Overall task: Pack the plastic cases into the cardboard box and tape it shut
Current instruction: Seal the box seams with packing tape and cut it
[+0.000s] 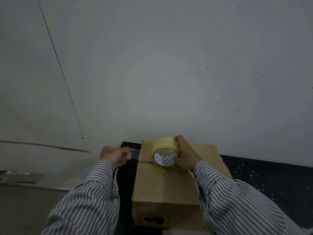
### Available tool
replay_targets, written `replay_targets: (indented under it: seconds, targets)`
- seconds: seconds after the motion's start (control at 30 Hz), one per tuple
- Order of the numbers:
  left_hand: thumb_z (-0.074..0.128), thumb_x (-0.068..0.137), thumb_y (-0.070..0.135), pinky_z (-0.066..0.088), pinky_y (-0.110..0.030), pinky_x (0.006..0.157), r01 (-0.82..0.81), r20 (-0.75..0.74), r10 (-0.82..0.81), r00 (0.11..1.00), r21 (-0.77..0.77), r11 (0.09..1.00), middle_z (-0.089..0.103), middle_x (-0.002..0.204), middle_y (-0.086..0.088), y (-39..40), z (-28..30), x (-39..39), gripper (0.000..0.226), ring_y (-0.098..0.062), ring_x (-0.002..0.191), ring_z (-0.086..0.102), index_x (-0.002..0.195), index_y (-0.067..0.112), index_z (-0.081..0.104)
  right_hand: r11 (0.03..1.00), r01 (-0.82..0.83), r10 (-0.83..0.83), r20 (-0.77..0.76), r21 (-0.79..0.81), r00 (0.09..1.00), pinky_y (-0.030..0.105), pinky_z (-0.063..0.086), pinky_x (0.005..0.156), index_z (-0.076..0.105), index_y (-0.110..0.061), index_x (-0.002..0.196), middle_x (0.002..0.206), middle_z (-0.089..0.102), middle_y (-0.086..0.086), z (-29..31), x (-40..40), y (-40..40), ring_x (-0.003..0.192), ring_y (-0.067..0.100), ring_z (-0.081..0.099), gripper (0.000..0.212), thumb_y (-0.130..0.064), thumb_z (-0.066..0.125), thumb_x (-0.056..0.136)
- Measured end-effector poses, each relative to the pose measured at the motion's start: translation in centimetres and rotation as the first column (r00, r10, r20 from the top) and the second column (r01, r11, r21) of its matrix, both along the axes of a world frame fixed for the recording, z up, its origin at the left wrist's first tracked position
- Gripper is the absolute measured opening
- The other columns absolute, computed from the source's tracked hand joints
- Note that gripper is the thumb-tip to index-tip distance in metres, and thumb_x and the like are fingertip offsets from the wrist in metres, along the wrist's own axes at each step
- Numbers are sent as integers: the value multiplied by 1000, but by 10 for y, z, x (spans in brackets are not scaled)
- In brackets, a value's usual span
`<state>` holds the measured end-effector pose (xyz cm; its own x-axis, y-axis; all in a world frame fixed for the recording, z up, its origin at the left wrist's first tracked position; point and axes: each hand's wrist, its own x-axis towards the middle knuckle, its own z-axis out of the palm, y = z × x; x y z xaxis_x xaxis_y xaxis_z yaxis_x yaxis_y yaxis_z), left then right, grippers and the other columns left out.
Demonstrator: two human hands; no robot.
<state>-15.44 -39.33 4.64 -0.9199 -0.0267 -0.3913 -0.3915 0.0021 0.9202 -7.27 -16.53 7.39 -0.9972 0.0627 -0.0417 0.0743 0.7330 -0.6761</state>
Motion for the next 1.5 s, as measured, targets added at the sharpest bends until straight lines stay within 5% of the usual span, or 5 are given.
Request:
replay_targets:
  seconds: [0.2,0.83,0.97,1.4,1.5]
  targets:
    - [67,81,10,49,-29,64,-75,88,69,994,70,995,68,58,-6,-14,-13,-2,6,-18,63,61,83,4,65,997,-65,65,0,30,998,41,37,101,24,-22,138,144,30,9,-3,-5,-15,128,31,38,61,-4,52,87]
    - [70,80,14,51,-37,85,-45,230,13,973,136,990,72,66,-4,0,-50,6,10,-18,72,66,86,7,67,997,-38,37,11,60,999,41,33,104,21,-27,143,145,27,9,-1,-6,-10,131,31,34,65,-3,48,89]
    - [64,85,10,45,-39,92,-58,227,14,974,190,980,68,95,-10,10,-60,11,24,-18,71,61,105,-3,61,997,-35,34,14,63,999,40,34,103,21,-28,143,144,28,9,-2,-8,-10,130,31,35,65,-4,49,89]
    - [74,77,29,45,-36,80,-67,276,55,960,33,997,62,116,-23,36,-75,27,50,-32,89,57,114,-1,60,998,-21,22,-15,60,1000,41,38,97,23,-29,141,138,32,10,-6,-8,-10,122,33,41,66,-3,49,87]
    - [73,76,35,44,-41,92,-77,296,67,953,20,997,57,124,-23,36,-71,31,65,-36,102,56,125,-2,51,998,-17,19,-22,58,1000,39,38,94,23,-29,141,136,33,10,-7,-8,-11,120,33,42,67,-3,50,85]
